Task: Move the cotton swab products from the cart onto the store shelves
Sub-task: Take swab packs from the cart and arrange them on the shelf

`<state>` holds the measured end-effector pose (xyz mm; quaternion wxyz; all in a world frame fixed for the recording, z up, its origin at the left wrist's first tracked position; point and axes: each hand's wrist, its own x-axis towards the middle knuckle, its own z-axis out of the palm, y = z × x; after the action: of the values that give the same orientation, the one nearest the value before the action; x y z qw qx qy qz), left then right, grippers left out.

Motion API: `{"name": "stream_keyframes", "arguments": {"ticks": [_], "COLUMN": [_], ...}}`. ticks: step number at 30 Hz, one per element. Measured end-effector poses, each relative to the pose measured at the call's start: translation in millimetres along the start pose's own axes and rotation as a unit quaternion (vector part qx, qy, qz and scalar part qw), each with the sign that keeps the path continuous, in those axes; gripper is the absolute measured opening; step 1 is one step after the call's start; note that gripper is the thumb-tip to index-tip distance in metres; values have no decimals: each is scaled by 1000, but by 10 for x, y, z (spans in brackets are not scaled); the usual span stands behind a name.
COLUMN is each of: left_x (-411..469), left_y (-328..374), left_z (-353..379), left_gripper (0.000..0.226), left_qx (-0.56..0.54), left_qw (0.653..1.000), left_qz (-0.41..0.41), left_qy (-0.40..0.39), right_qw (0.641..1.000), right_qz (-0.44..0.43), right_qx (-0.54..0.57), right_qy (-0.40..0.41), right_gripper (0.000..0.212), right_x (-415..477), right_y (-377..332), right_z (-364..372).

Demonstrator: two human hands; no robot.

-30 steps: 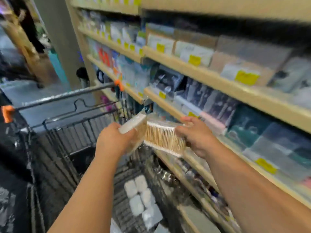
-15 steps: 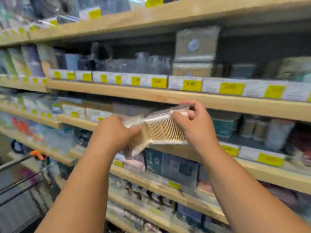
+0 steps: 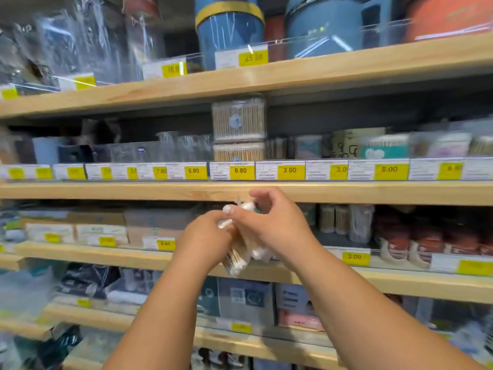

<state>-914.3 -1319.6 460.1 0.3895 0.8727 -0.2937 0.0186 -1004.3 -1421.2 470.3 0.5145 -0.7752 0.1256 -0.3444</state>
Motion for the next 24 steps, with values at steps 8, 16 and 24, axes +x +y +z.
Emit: {"name": "stream_keyframes", "arguments": {"ticks": [8,16,24], "left_x": [-28,-27,103], "left_y": [-221,-313,-317], "left_z": [-49,40,269], "left_gripper": [27,21,22], "left_qx": [-211,-266,-272], "left_qw": [971,947,940], "left_qz": [-42,-34,-46], "left_qy": [-106,-175,-202], "right_qw": [991,986,986], "right_qz": [-17,63,150], "right_qx": [-19,-76,-60], "right_qy": [-131,-134,-44], "right_gripper": [35,96,73], "right_x": [36,23,-73], "right_y": [177,470,672], "right_z": [-239,-294,-424]}}
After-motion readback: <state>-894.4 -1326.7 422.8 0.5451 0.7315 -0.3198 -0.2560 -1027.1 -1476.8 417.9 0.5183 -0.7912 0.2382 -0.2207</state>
